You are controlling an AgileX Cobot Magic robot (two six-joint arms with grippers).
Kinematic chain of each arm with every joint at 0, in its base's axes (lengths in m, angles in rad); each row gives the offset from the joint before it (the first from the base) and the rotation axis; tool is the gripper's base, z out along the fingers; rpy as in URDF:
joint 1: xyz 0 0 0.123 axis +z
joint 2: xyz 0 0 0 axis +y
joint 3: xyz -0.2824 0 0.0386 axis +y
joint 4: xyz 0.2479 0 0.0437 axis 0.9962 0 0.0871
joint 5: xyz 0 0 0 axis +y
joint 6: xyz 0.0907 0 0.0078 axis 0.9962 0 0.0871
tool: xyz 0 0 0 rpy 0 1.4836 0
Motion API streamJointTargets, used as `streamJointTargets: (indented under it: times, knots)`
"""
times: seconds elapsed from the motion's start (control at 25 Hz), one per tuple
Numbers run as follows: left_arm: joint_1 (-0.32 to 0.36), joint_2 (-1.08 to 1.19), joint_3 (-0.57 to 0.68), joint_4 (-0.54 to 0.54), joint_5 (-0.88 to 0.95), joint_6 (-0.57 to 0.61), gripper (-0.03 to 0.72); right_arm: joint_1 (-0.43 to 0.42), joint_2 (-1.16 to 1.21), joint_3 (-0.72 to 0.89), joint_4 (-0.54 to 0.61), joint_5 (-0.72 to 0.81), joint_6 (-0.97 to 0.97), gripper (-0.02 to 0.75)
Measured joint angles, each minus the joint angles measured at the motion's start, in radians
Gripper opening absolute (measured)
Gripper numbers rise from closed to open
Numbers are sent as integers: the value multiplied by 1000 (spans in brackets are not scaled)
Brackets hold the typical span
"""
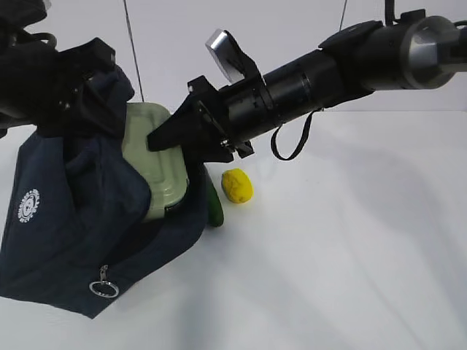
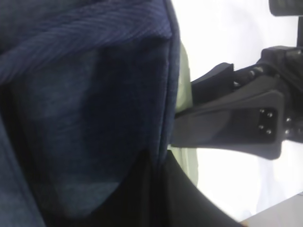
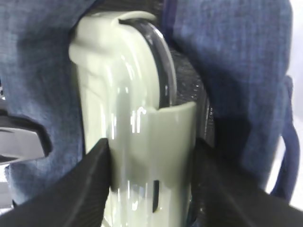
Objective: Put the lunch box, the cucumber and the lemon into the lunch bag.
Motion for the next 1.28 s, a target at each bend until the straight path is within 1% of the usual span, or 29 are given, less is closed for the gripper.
streamJointTargets:
  times: [0.24,0.6,1.0,1.28]
  knots:
    - [0,0,0,-34,17,14,-5,50,0,-1,-30,0,-15,379]
    - [0,5,-2,-51,23,27,-5,58,0,-3,-17,0,-47,379]
    - [0,25,-2,-170,21,112,-5,62,7,-52,-22,2,-94,379]
    - [0,25,-2,-220,36,140,-5,84,10,-52,-34,-15,-152,379]
